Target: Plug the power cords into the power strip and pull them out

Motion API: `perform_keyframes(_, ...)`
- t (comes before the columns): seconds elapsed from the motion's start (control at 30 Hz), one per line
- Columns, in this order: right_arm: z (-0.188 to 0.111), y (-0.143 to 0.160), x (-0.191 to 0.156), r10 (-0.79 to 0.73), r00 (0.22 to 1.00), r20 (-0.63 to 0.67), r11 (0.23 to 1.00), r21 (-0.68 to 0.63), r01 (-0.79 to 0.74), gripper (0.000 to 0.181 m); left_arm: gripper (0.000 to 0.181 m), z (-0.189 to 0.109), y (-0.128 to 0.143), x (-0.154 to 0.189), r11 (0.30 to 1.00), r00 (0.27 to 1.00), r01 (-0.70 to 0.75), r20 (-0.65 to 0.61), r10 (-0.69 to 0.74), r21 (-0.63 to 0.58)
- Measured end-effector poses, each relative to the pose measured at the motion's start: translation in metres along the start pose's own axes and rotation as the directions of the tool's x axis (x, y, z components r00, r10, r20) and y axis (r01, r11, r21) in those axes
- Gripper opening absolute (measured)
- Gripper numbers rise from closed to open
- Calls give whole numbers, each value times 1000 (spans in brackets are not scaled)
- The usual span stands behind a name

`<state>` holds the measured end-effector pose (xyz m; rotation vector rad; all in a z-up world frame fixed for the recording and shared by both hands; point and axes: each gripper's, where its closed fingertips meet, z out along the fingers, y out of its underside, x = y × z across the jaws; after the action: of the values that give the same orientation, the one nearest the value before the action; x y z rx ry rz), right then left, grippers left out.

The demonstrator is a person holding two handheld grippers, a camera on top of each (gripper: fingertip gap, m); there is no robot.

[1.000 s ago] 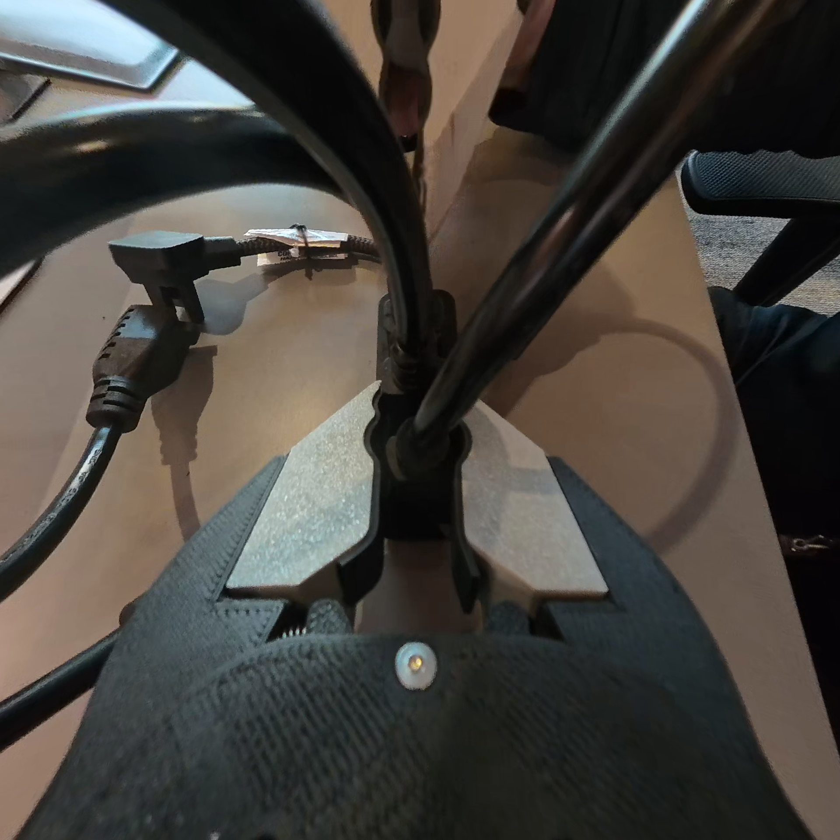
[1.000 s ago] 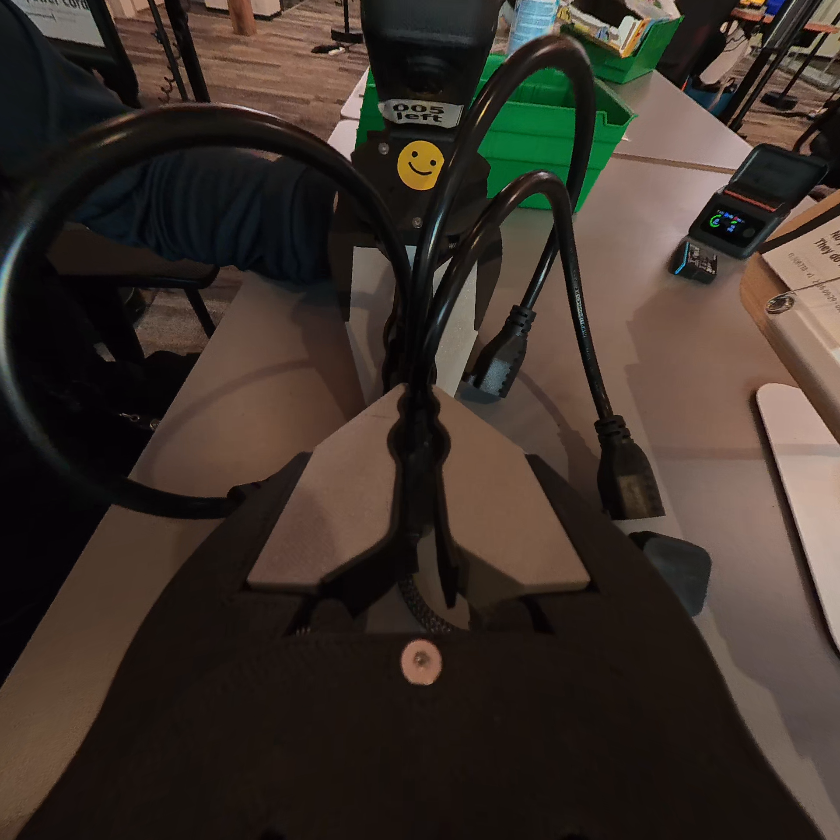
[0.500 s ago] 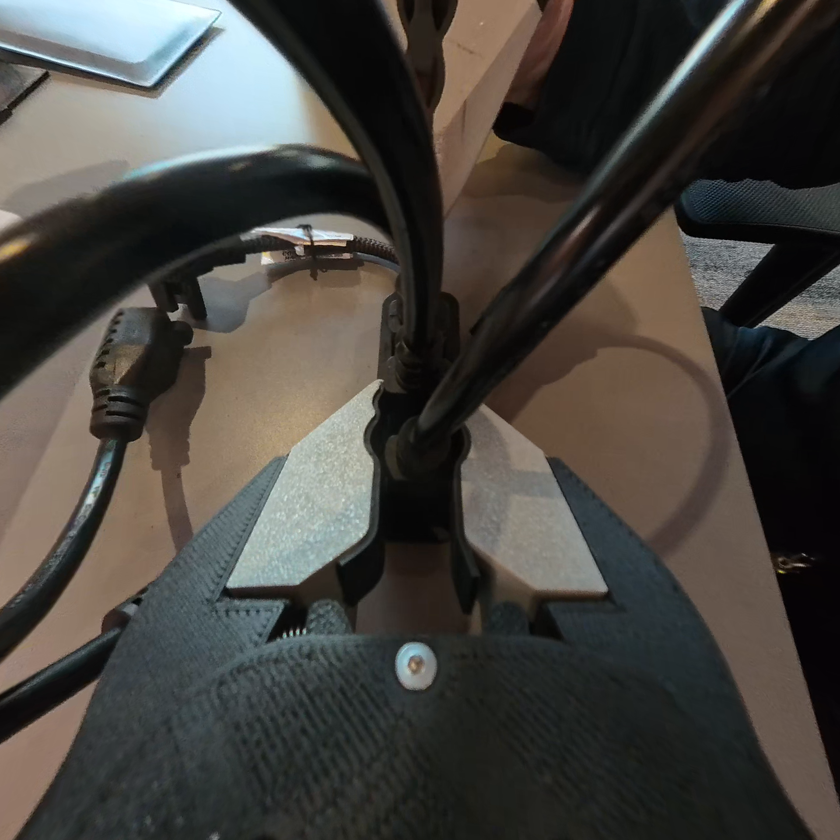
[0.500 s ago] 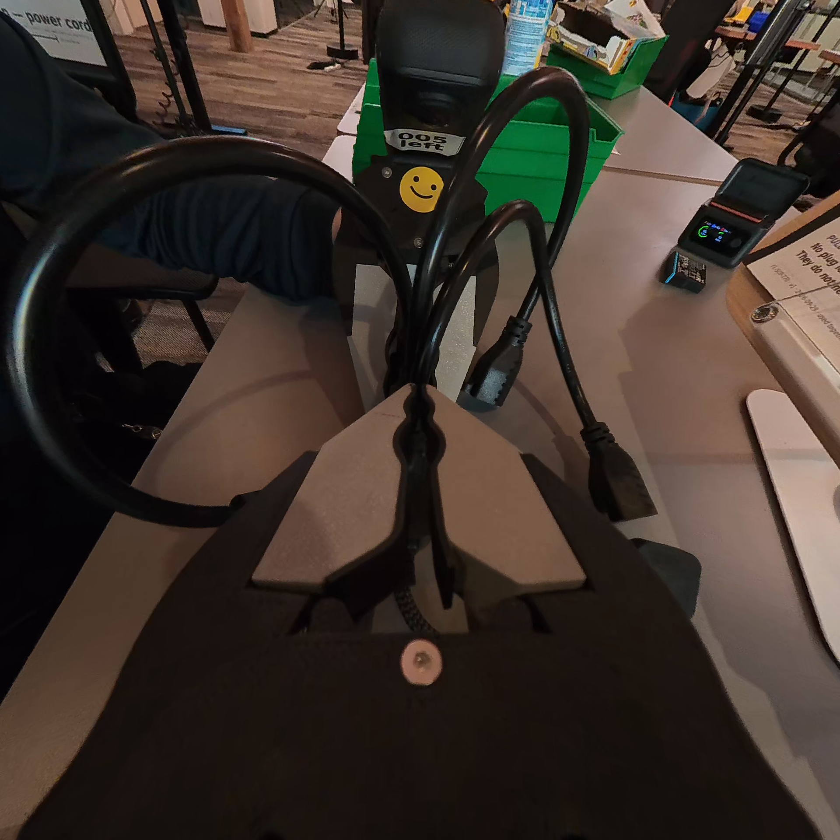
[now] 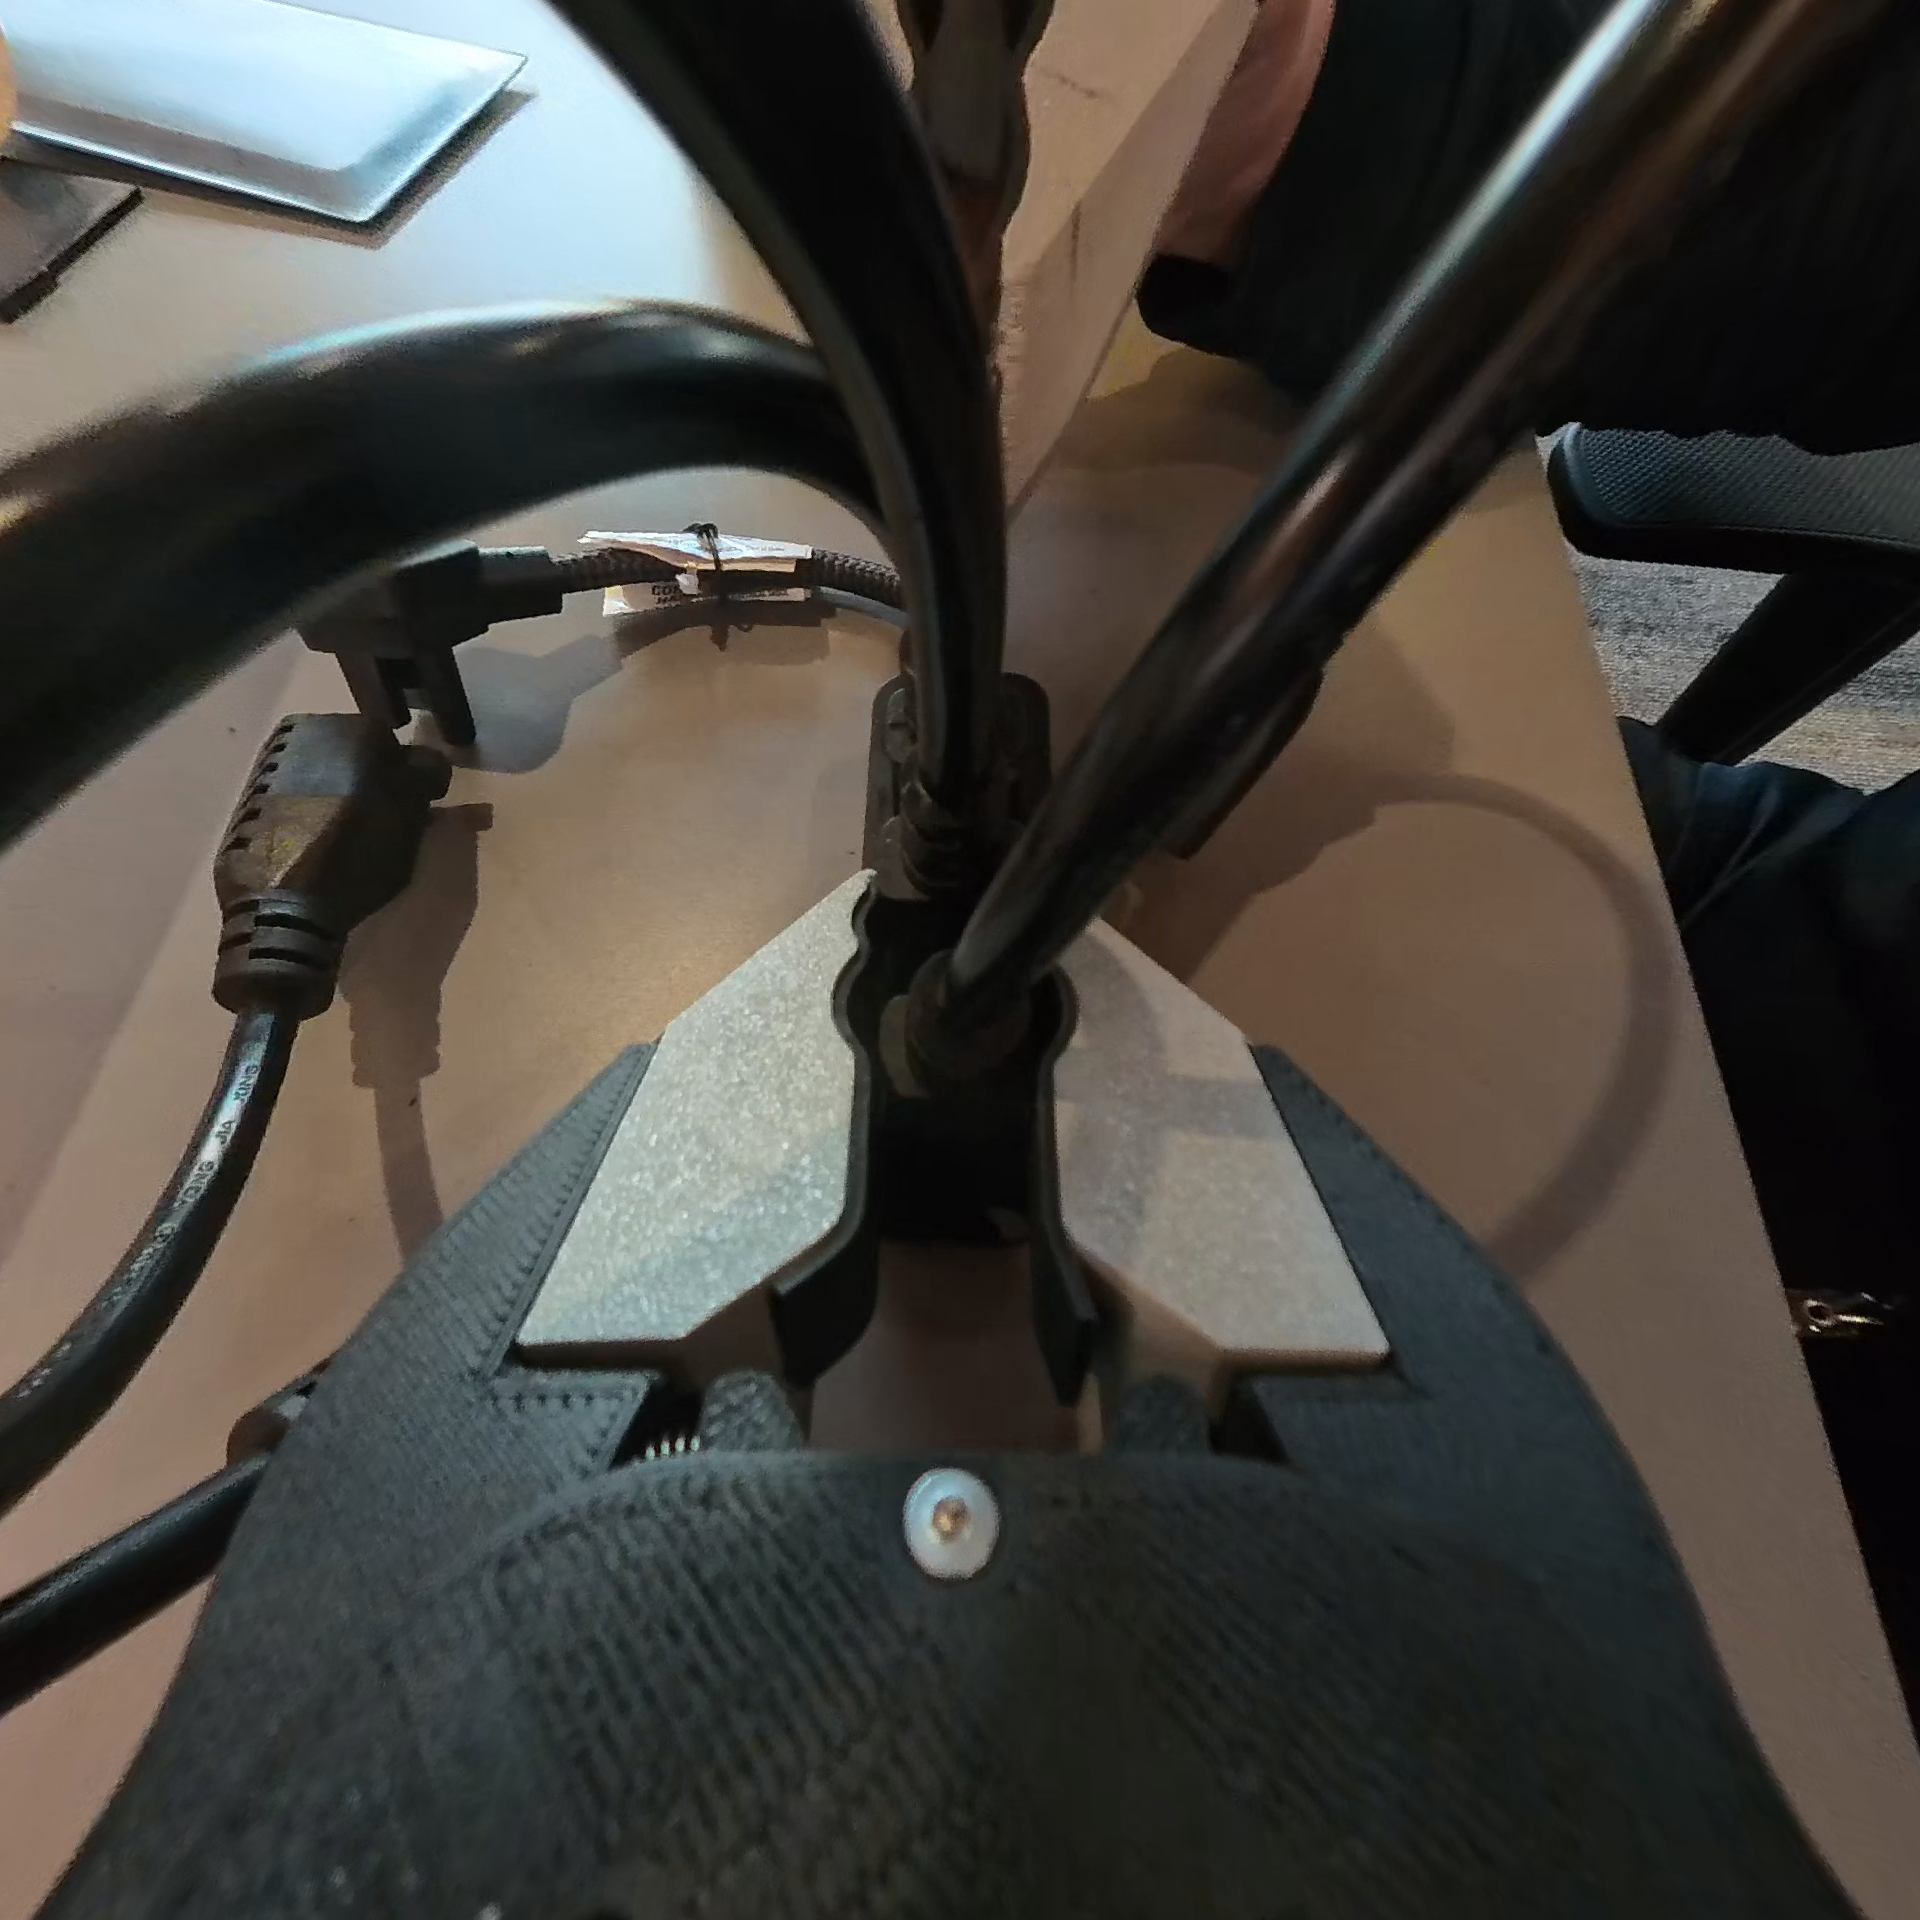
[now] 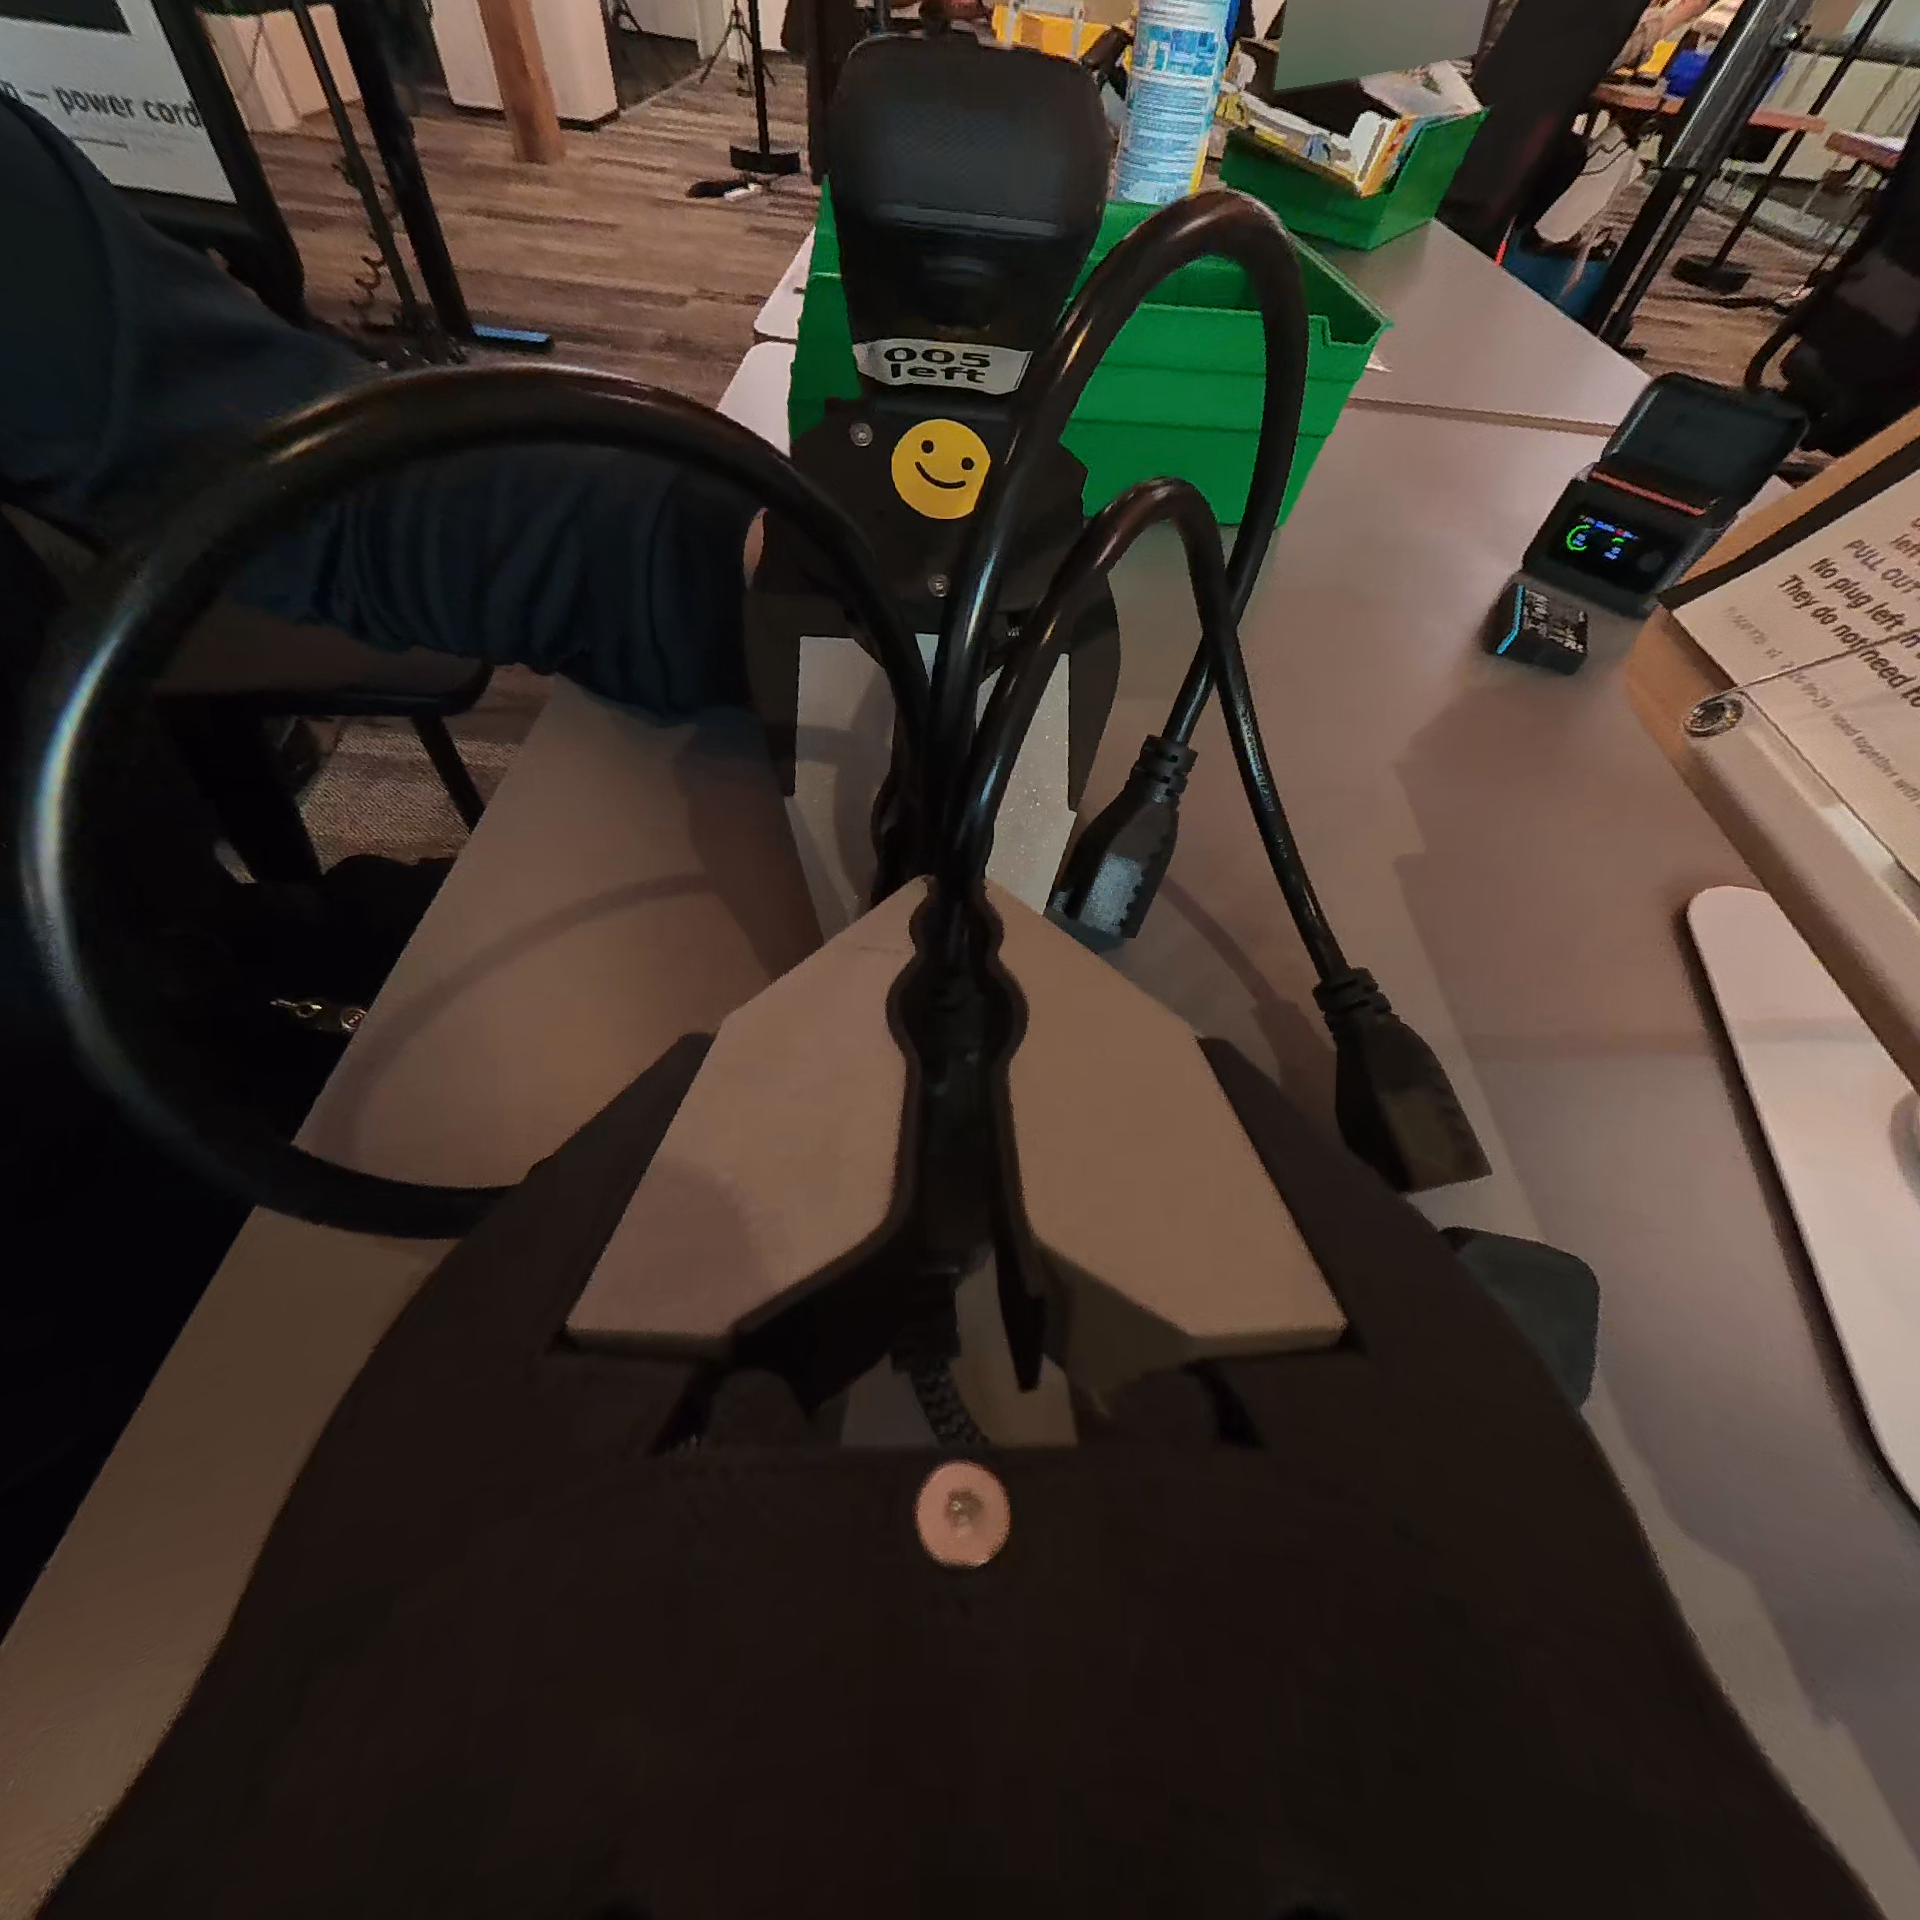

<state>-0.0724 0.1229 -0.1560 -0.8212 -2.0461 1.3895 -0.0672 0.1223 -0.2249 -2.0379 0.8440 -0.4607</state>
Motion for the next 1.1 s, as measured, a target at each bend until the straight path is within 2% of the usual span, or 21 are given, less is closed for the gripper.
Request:
perform_keyframes(0.13,-2,1,0,33,999,22,999,-2,-33,4,25,2,-1,0,1000,1000,-1,2,1,4)
perform_keyframes(0.2,-1,0,-1,78,996,46,997,5,-78,22,25,2,-1,0,1000,1000,-2,4,2,5)
perform_keyframes(0.23,1,3,-1,91,994,54,996,-11,-90,25,25,2,-1,0,1000,1000,-4,5,4,6)
perform_keyframes(0.3,4,6,-1,46,999,29,998,-37,-44,6,25,2,-1,0,1000,1000,-4,5,4,5)
perform_keyframes(0.43,8,7,-3,24,1000,15,999,-49,-24,8,25,2,-1,0,1000,1000,-3,3,3,8)
perform_keyframes(0.5,14,13,-5,39,999,24,995,-95,-37,16,25,3,-1,0,1000,1000,-3,4,3,10)
perform_keyframes(0.53,16,15,-2,10,1000,-7,994,-110,-10,8,25,3,-1,0,1000,1000,-4,5,4,10)
perform_keyframes(0.6,16,15,-1,-25,999,-28,993,-116,21,8,25,3,-1,0,1000,1000,-4,5,4,10)
perform_keyframes(0.87,15,14,-6,38,999,28,997,-75,-36,6,25,4,-2,1,1000,1000,-15,-6,15,10)
perform_keyframes(0.93,14,15,0,38,999,-2,996,-79,-38,6,26,5,-2,-2,1000,1000,9,12,-10,10)
perform_keyframes(1.0,15,15,10,106,994,-24,992,-59,-107,7,26,3,-2,-8,998,997,70,29,-70,3)
perform_keyframes(1.1,19,13,7,140,990,2,989,-37,-140,6,26,-1,1,-5,998,998,66,13,-66,7)
